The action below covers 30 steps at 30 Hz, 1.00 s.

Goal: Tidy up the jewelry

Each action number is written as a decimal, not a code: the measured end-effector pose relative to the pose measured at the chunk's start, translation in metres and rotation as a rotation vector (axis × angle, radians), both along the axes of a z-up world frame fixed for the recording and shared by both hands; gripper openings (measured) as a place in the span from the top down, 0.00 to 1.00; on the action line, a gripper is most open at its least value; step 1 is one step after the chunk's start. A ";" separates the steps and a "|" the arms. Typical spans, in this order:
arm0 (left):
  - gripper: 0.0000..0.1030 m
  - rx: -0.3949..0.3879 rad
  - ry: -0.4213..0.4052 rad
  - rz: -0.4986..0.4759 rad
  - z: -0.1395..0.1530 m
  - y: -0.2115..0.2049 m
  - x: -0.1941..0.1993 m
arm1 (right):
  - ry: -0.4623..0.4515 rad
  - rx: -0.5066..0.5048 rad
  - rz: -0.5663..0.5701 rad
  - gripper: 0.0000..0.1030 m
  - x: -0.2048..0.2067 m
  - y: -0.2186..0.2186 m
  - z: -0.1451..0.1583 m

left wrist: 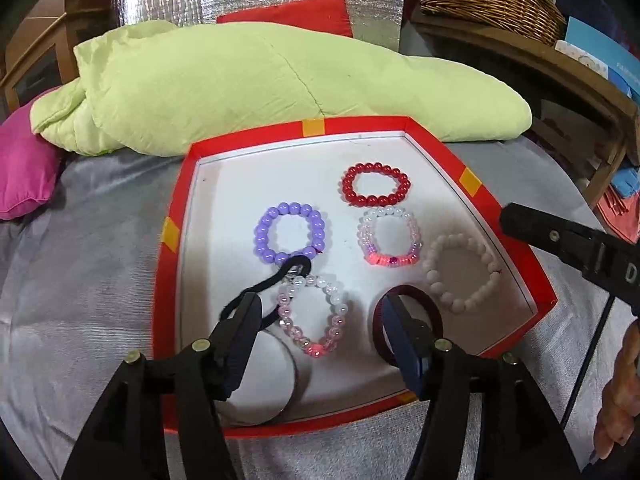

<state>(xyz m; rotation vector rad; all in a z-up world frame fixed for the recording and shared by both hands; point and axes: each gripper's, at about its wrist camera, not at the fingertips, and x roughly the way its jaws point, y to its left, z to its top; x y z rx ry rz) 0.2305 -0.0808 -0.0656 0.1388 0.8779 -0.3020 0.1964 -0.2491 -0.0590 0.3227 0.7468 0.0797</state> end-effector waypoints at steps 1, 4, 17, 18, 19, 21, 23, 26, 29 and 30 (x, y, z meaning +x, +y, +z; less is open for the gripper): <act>0.37 0.003 -0.002 0.007 0.002 0.001 -0.002 | -0.005 -0.010 0.004 0.76 -0.004 0.001 0.003; 0.36 0.030 -0.034 0.050 0.014 0.011 -0.014 | 0.007 -0.077 0.001 0.76 -0.018 0.005 0.008; 0.25 0.156 -0.251 0.255 0.086 0.061 -0.142 | -0.019 -0.219 -0.017 0.48 -0.140 0.035 0.049; 0.25 0.139 -0.244 0.247 0.089 0.065 -0.151 | -0.018 -0.230 -0.019 0.48 -0.149 0.038 0.053; 0.25 0.126 -0.239 0.244 0.093 0.066 -0.158 | -0.017 -0.234 -0.019 0.48 -0.156 0.040 0.056; 0.25 0.089 -0.231 0.241 0.103 0.072 -0.181 | -0.006 -0.228 -0.018 0.48 -0.173 0.043 0.063; 0.25 0.073 -0.236 0.258 0.114 0.074 -0.200 | 0.006 -0.206 -0.015 0.48 -0.187 0.044 0.068; 0.25 0.091 -0.263 0.280 0.128 0.073 -0.222 | -0.003 -0.206 -0.012 0.48 -0.208 0.046 0.079; 0.25 0.087 -0.273 0.272 0.136 0.071 -0.237 | -0.023 -0.226 -0.012 0.48 -0.225 0.049 0.089; 0.25 0.080 -0.273 0.261 0.139 0.071 -0.242 | -0.029 -0.228 -0.010 0.48 -0.231 0.050 0.092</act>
